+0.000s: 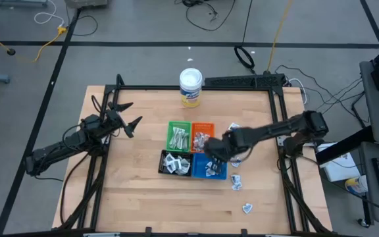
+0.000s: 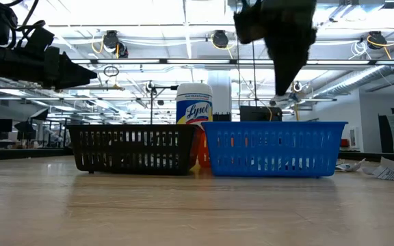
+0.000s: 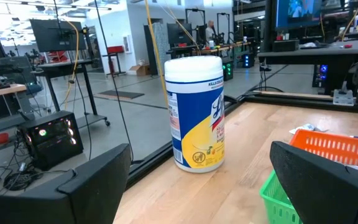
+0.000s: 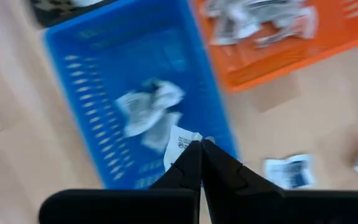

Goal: Pick & Place First Aid Supplies
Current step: Put the alcohol pad into the blue bin

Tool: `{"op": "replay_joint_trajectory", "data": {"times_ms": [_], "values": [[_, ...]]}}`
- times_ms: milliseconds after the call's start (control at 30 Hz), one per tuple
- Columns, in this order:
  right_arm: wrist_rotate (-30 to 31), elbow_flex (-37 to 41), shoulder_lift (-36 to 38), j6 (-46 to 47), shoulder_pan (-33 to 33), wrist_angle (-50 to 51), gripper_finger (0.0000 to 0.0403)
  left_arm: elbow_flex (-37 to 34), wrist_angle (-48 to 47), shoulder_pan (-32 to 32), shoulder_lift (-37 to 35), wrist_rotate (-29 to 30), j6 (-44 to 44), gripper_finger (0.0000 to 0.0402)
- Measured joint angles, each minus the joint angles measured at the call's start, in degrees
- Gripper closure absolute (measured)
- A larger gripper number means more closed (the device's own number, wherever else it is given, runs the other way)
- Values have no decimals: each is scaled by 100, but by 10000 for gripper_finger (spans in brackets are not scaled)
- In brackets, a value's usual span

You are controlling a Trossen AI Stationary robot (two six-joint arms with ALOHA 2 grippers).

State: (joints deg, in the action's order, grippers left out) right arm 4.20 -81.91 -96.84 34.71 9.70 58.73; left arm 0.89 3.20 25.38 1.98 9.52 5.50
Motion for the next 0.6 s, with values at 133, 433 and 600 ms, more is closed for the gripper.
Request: {"op": "replay_joint_trajectory", "data": {"times_ms": [133,433,600], "values": [[16,0,-62,173,303,-173,403,0,0,0,0,0,1,9],[55,9,-804,39,404,-787,403,0,-2,-1,0,0,1,9],[51,9,-1171,-150,378,-1092,403,-2,0,1,0,0,0,9]]}}
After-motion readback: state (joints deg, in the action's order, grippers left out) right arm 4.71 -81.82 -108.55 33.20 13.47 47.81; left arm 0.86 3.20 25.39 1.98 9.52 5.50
